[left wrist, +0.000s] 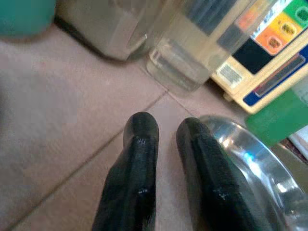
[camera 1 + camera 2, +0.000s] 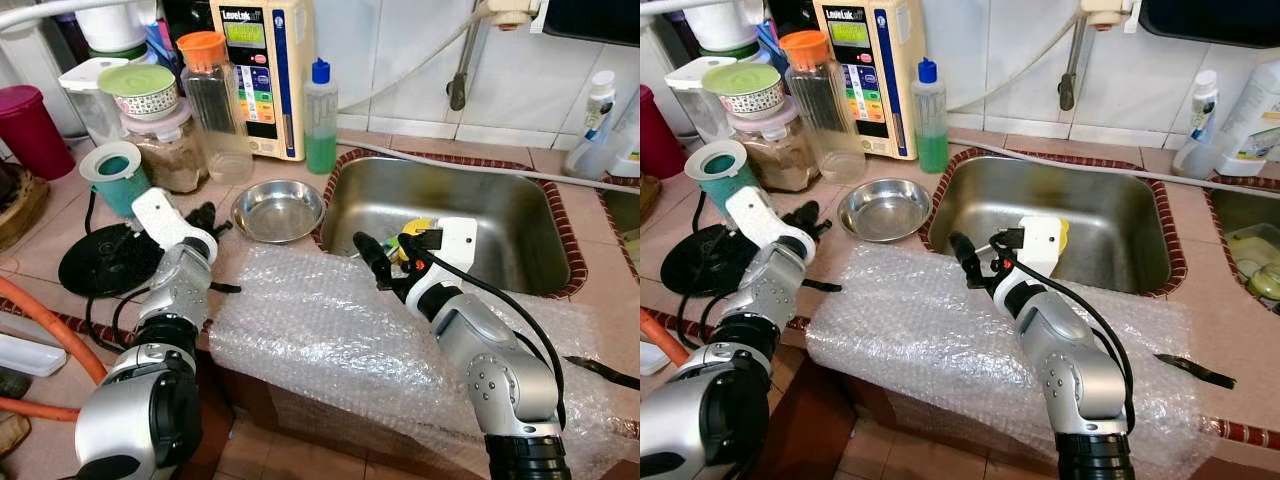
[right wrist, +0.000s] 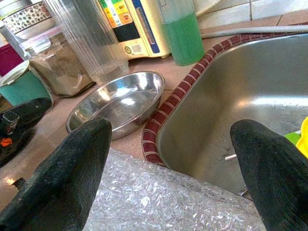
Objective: Kitchen organization
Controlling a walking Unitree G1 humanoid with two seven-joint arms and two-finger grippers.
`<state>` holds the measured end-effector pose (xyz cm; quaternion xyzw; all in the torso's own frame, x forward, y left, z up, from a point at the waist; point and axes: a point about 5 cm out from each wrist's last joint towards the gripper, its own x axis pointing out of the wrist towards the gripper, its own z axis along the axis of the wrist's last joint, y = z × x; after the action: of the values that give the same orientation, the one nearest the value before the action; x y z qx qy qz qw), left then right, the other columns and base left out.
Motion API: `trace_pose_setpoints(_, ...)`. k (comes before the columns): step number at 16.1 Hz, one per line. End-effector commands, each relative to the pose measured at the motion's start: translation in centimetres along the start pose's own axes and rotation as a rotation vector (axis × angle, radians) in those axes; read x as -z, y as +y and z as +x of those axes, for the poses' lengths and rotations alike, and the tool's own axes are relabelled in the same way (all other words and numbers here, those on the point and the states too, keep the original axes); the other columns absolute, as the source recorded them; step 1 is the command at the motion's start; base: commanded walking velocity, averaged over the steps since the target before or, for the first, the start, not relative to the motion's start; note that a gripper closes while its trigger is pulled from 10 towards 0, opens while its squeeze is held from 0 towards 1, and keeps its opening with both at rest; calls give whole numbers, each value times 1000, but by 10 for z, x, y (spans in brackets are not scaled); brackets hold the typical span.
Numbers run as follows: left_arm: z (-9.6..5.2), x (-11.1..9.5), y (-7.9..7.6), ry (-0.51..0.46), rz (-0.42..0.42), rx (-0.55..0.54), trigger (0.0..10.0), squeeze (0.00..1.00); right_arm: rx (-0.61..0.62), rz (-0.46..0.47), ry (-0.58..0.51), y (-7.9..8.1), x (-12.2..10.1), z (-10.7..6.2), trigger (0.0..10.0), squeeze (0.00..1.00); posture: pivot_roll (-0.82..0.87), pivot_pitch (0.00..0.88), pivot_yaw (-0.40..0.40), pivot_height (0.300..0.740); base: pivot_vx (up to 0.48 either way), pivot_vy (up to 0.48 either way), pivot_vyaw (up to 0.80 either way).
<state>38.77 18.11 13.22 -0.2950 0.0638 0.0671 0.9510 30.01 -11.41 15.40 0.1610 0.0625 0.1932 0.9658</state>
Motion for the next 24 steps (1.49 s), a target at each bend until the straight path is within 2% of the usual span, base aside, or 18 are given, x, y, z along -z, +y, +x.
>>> trace_pose_setpoints(1,4,-8,-12,-5,-16,26,10000,1000,-6,-6,9,3,0,1,10000,0,17,0,67,740,0,0,0)
trace_pose_setpoints(4,7,-15,-28,-20,-33,76,10000,1000,-2,-13,6,3,1,-1,10000,0,5,0,75,740,0,0,0)
trace_pose_setpoints(6,8,-15,-30,-13,-28,75,10000,1000,0,-14,6,3,1,-1,10000,0,-1,0,80,740,0,0,0)
trace_pose_setpoints(8,8,-8,-27,36,32,36,10000,1000,9,-16,2,2,0,-2,10000,0,-11,0,88,740,0,0,0)
trace_pose_setpoints(11,7,0,-24,91,65,14,10000,1000,14,-18,1,2,0,-4,10000,0,-11,0,88,740,0,0,0)
trace_pose_setpoints(12,7,5,-24,121,67,11,10000,1000,14,-19,2,2,0,-4,10000,0,-11,0,88,740,0,0,0)
trace_pose_setpoints(16,4,22,-24,258,173,-29,10000,1000,-21,-44,27,7,2,-5,10000,0,-19,0,94,740,0,0,0)
trace_pose_setpoints(17,4,24,-24,279,153,-30,10000,0,-17,-49,30,7,3,-5,10000,0,-22,0,97,740,0,0,0)
trace_pose_setpoints(20,3,26,-23,323,92,-42,10000,0,-8,-48,32,6,4,-5,10000,0,-24,0,104,740,0,0,0)
trace_pose_setpoints(21,3,27,-22,333,75,-42,2078,0,-5,-48,32,6,5,-5,10000,0,-24,0,105,740,0,0,0)
trace_pose_setpoints(22,3,26,-20,333,44,-47,0,0,-3,-49,32,6,5,-5,10000,0,-23,0,106,740,0,0,0)
trace_pose_setpoints(24,3,24,-16,334,2,-62,0,0,0,-51,32,4,4,-4,10000,0,-23,0,106,740,0,0,0)
